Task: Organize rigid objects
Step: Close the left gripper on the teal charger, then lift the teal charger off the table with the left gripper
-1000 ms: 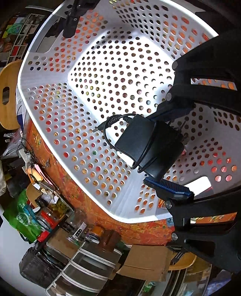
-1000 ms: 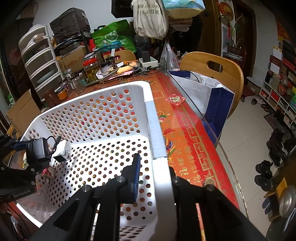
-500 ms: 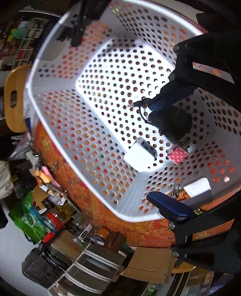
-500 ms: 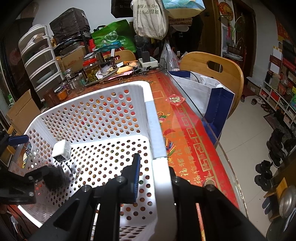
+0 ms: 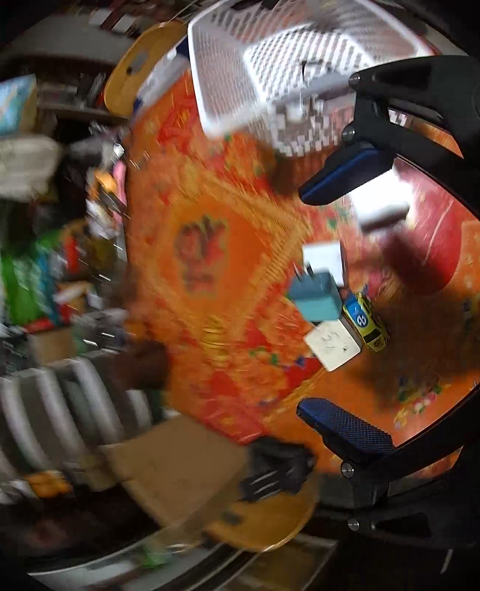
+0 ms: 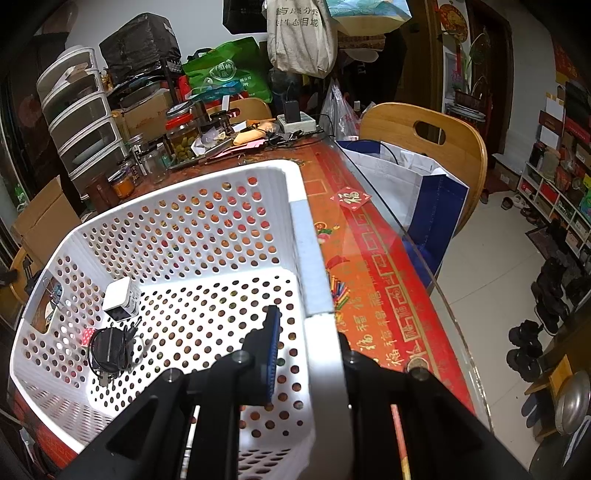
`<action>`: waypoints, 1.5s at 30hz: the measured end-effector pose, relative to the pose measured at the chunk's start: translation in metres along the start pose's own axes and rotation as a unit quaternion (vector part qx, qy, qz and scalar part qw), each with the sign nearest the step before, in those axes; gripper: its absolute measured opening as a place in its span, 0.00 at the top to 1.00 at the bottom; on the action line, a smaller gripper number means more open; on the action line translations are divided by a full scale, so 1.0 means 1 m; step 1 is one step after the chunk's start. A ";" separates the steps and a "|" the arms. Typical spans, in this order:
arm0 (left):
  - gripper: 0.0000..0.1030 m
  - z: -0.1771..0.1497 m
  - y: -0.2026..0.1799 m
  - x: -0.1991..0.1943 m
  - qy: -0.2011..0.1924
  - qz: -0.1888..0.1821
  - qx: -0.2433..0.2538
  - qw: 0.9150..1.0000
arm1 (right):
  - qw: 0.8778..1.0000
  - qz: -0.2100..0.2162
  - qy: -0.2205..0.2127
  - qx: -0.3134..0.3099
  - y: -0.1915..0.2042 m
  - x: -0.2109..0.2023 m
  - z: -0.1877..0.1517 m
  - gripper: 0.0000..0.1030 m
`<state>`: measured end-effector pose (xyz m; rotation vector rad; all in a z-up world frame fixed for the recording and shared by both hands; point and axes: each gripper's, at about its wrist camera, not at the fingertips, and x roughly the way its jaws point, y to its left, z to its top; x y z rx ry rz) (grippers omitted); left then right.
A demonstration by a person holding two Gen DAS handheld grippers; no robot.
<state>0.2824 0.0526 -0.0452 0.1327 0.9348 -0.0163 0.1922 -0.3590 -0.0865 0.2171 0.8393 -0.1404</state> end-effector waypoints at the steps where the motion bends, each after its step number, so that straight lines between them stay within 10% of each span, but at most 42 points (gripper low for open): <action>1: 0.00 -0.003 0.006 0.014 0.014 -0.006 -0.007 1.000 | 1.000 -0.001 0.000 0.000 0.000 0.000 0.000 0.84; 14: 0.16 -0.005 0.017 0.121 0.106 -0.064 -0.055 0.991 | 1.000 -0.013 0.004 -0.001 0.001 0.001 0.000 0.84; 24: 0.57 -0.003 -0.006 0.128 0.110 -0.057 -0.024 0.992 | 1.000 -0.011 0.003 0.000 0.001 0.000 0.000 0.84; 45: 0.76 -0.033 0.007 0.113 0.101 -0.021 -0.046 0.994 | 1.000 -0.008 0.002 -0.002 0.001 0.001 0.001 0.84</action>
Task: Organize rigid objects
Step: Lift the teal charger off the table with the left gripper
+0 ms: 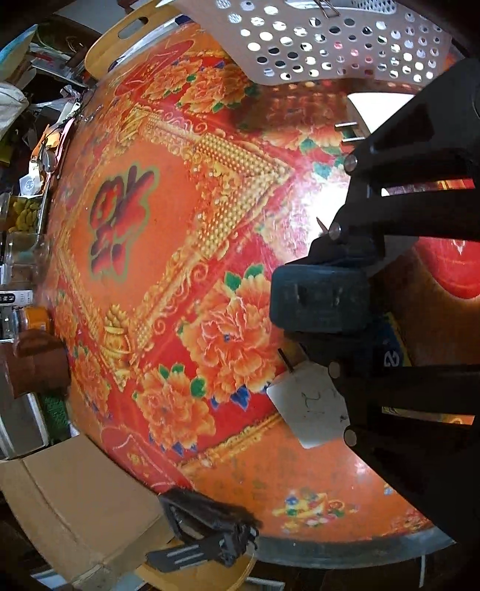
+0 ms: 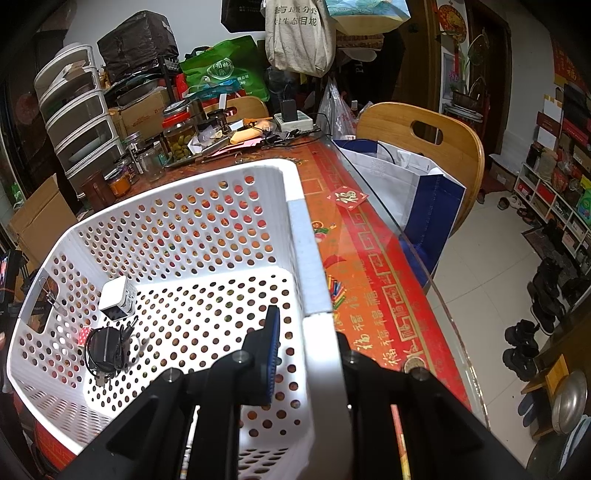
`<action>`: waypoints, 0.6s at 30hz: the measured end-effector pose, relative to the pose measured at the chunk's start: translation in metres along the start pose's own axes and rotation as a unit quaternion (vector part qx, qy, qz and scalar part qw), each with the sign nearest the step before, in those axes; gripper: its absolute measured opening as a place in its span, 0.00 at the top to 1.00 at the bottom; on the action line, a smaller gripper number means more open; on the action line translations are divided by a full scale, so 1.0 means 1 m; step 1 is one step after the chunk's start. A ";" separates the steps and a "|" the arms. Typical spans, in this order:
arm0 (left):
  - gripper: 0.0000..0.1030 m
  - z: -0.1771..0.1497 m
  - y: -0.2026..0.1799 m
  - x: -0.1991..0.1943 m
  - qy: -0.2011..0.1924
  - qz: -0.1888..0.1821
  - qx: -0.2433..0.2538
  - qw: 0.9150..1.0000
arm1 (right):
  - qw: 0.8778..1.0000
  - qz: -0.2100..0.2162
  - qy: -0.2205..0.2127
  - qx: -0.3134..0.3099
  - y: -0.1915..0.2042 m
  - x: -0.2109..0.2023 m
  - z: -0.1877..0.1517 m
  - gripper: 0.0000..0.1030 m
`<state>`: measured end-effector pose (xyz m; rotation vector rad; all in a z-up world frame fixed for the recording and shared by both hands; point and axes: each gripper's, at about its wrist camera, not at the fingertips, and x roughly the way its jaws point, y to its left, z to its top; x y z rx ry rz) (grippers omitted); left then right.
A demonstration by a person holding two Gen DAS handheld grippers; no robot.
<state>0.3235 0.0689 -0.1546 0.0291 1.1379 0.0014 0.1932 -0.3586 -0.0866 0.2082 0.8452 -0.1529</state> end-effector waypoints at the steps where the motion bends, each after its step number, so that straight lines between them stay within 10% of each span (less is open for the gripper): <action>1: 0.76 -0.001 0.000 -0.003 -0.006 0.002 0.001 1.000 | 1.000 0.000 0.000 0.000 0.000 0.000 0.000 0.84; 9: 0.76 -0.004 -0.005 -0.053 -0.098 0.101 0.007 0.990 | 1.000 0.000 0.000 -0.001 0.000 0.000 0.000 0.84; 18: 0.76 -0.007 -0.029 -0.122 -0.200 0.270 0.011 0.942 | 1.000 0.001 0.000 -0.005 0.000 0.000 -0.001 0.84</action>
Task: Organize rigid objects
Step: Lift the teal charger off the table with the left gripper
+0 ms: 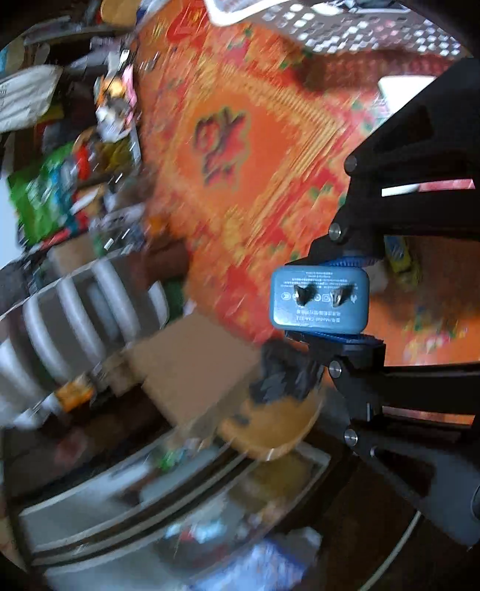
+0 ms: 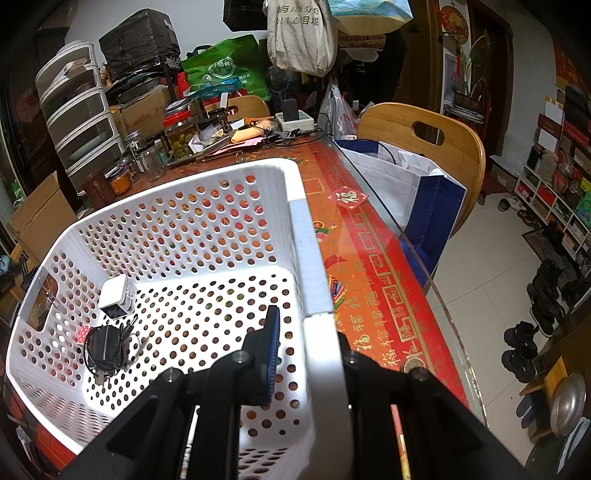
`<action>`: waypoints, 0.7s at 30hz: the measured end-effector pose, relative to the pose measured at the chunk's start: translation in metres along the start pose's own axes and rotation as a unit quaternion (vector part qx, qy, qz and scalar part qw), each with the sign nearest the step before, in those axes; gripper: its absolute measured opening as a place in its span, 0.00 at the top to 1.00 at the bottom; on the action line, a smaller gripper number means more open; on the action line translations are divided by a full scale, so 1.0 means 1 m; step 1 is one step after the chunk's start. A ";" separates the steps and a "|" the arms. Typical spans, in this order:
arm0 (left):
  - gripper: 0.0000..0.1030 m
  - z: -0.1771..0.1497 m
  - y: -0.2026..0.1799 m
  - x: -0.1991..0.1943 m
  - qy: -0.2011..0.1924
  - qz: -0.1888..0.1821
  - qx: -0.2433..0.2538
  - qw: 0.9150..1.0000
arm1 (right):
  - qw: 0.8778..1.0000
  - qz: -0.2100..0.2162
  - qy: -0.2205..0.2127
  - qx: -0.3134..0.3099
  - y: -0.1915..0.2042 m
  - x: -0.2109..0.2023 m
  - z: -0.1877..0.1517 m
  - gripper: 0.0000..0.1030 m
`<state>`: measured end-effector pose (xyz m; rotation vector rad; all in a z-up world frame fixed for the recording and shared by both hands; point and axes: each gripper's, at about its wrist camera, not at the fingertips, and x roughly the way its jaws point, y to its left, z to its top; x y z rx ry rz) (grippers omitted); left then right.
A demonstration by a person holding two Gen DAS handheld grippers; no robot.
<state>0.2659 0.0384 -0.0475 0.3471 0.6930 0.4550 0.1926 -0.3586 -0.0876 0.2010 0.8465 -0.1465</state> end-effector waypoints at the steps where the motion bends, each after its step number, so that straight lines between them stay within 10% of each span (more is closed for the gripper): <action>1: 0.76 0.001 0.001 -0.006 -0.008 0.010 0.001 1.000 | 1.000 0.000 0.000 0.000 0.000 0.000 0.000 0.84; 21: 0.76 0.023 -0.122 -0.178 -0.110 -0.123 0.143 0.976 | 1.000 0.004 0.000 0.000 0.001 0.000 0.002 0.84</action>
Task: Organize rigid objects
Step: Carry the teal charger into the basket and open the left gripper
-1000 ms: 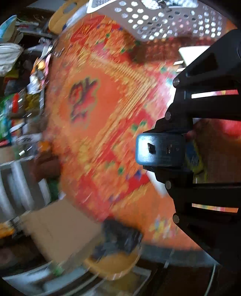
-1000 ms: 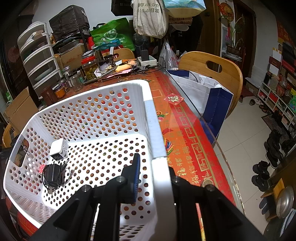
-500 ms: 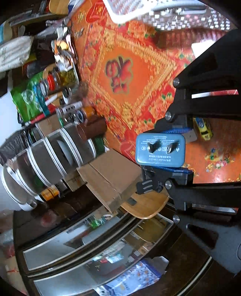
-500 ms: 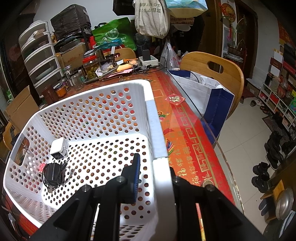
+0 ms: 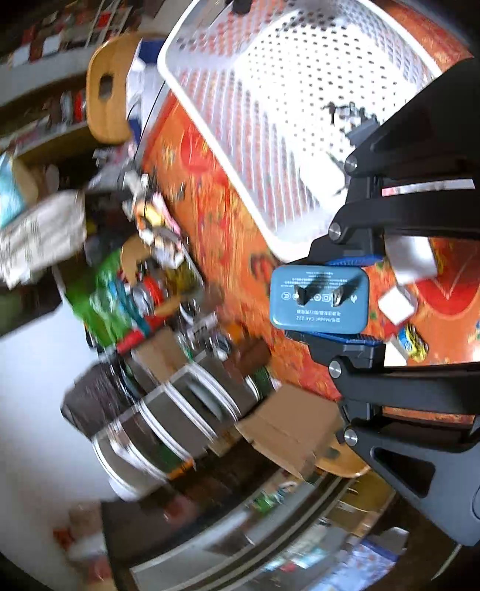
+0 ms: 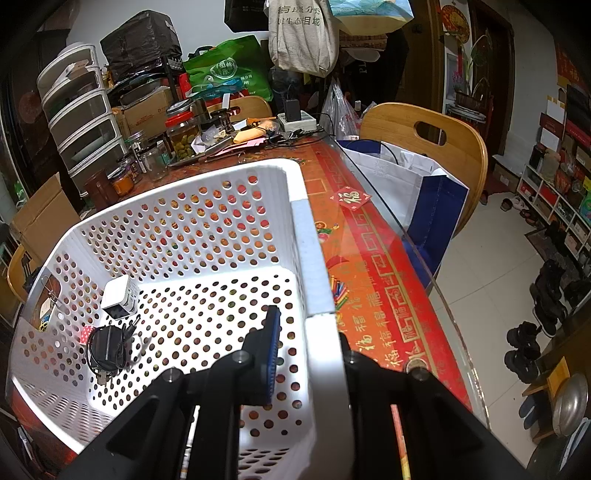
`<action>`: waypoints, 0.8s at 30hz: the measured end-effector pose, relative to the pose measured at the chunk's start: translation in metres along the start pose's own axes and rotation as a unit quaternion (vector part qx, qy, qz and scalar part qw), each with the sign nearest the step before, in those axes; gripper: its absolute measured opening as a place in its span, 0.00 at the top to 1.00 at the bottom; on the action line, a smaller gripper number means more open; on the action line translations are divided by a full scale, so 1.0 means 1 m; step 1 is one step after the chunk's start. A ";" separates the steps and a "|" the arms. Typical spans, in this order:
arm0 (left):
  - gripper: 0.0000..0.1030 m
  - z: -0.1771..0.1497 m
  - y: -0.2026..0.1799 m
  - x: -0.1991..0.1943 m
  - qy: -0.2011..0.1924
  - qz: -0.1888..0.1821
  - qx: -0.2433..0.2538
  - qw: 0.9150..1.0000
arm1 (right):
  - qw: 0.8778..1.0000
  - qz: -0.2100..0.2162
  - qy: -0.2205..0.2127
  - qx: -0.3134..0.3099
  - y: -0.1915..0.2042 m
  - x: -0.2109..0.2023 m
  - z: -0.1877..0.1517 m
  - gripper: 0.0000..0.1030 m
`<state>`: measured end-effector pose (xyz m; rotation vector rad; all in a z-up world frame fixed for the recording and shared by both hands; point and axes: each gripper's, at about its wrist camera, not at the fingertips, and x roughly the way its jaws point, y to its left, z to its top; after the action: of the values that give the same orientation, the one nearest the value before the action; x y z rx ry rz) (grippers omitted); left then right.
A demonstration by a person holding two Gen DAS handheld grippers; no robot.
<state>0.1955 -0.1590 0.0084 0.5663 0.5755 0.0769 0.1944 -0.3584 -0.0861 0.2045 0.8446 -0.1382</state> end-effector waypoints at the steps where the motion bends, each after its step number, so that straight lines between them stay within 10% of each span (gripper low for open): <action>1: 0.76 0.003 -0.010 -0.003 0.000 -0.003 0.006 1.000 | 1.000 0.000 0.000 0.000 0.000 0.000 0.000 0.84; 24: 0.75 0.013 -0.150 0.057 0.129 -0.106 0.155 0.974 | 1.000 0.004 -0.001 0.001 -0.001 -0.001 -0.001 0.84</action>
<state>0.2377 -0.2787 -0.0900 0.8017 0.9076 -0.1476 0.1932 -0.3590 -0.0862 0.2098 0.8425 -0.1309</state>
